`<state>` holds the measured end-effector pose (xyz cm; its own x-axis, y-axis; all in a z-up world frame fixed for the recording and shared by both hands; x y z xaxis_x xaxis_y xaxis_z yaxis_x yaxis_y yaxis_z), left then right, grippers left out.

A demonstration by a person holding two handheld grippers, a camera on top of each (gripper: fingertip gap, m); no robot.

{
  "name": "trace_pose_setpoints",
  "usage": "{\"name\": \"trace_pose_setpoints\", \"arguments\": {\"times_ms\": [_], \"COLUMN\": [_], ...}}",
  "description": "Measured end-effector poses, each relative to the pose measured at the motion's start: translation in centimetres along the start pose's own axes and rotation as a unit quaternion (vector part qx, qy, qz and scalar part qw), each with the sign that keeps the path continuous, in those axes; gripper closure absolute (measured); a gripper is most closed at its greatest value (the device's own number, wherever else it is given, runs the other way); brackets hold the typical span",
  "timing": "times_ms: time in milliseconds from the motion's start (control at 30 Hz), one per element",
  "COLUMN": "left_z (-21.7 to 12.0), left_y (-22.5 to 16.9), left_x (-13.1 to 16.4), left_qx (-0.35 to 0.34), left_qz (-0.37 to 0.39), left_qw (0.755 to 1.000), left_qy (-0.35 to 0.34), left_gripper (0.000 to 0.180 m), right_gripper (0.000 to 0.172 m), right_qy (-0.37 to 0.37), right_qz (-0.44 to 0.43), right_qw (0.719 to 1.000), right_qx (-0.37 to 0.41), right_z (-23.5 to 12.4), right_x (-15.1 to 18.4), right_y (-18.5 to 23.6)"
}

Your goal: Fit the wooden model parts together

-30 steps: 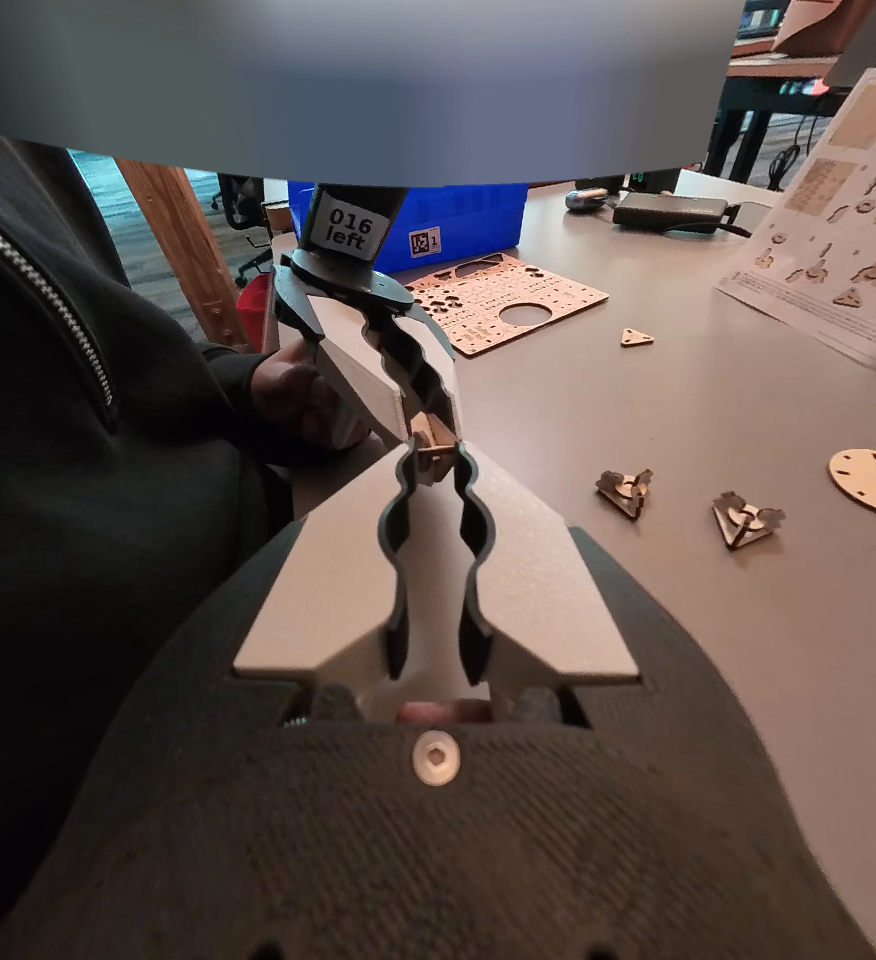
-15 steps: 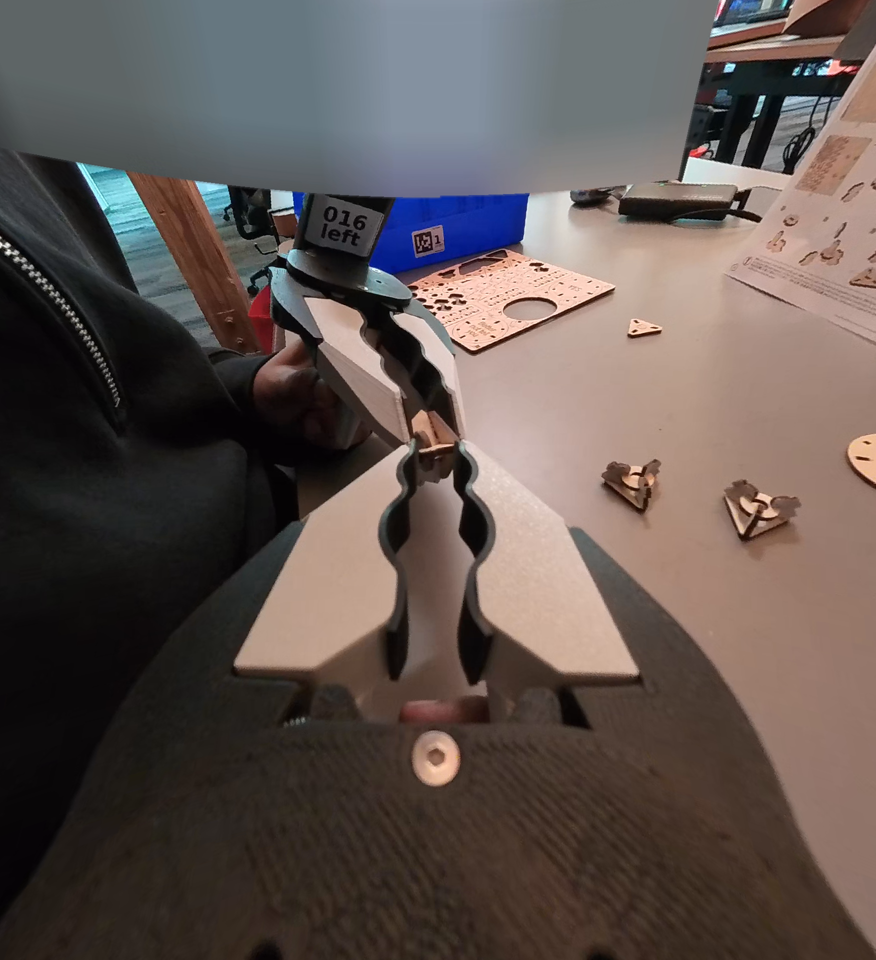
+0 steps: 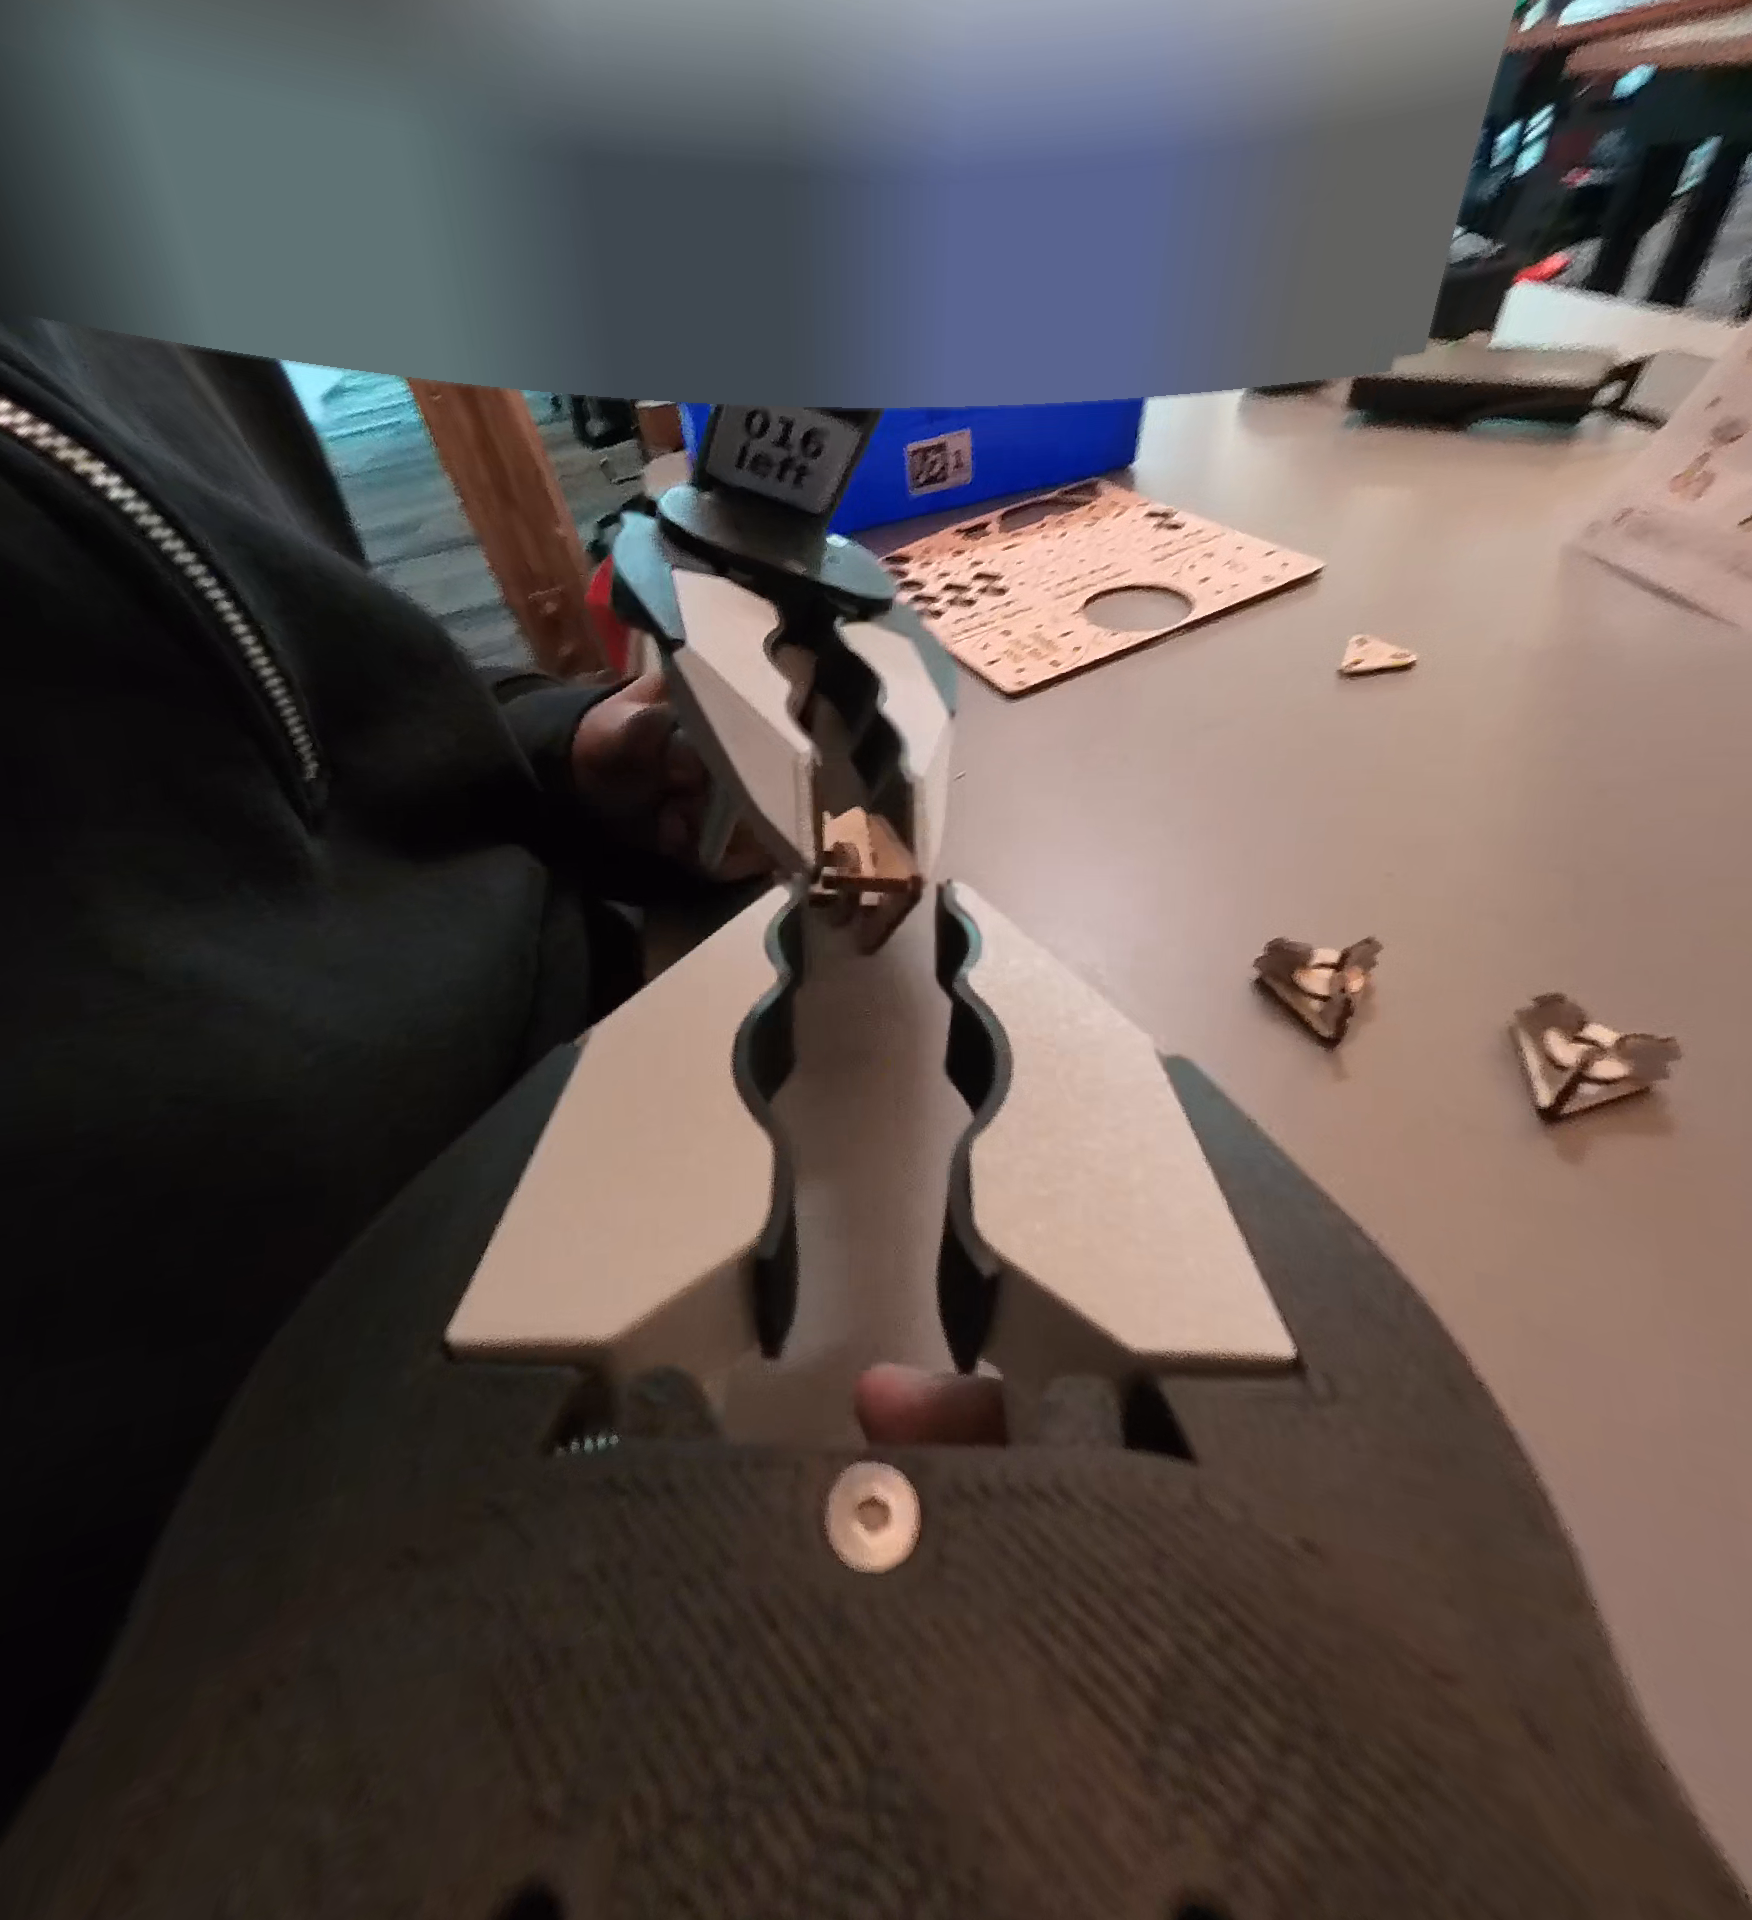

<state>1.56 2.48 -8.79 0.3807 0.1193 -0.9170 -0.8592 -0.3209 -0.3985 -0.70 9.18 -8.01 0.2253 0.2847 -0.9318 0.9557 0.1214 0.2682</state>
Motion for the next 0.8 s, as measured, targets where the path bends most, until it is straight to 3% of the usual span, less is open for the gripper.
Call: {"name": "trace_pose_setpoints", "arguments": {"times_ms": [367, 567, 800], "left_z": [0.2, 0.3, 0.2], "left_y": [-0.8, -1.1, -1.9], "left_x": [0.1, 0.2, -0.2], "left_qx": [0.033, 0.043, 0.038], "left_qz": [0.006, 0.01, 0.063], "left_qw": [0.999, 0.999, 0.997], "left_qy": [0.005, 0.009, -0.014], "left_gripper": [0.165, 0.165, 0.165], "right_gripper": [0.155, 0.145, 0.139], "right_qy": [-0.027, -0.028, -0.077], "right_qz": [0.099, 0.122, 0.271], "right_qw": [0.992, 0.989, 0.941], "right_qx": [-0.077, -0.084, -0.187], "right_z": [-0.7, -0.5, 0.1], "right_x": [-0.1, 0.4, 0.1], "right_y": [0.3, 0.2, 0.5]}}
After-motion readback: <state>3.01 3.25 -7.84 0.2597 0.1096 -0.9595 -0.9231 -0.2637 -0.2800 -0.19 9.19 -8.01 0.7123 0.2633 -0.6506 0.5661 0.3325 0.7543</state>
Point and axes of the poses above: each gripper's, where its closed fingertips meet, z out along the fingers, x out of its underside, y = z × x across the jaws, the point moved 4 cm from there along -z, back along the fingers, and after that the axes turned 7 degrees about z, right-handed, at the moved point
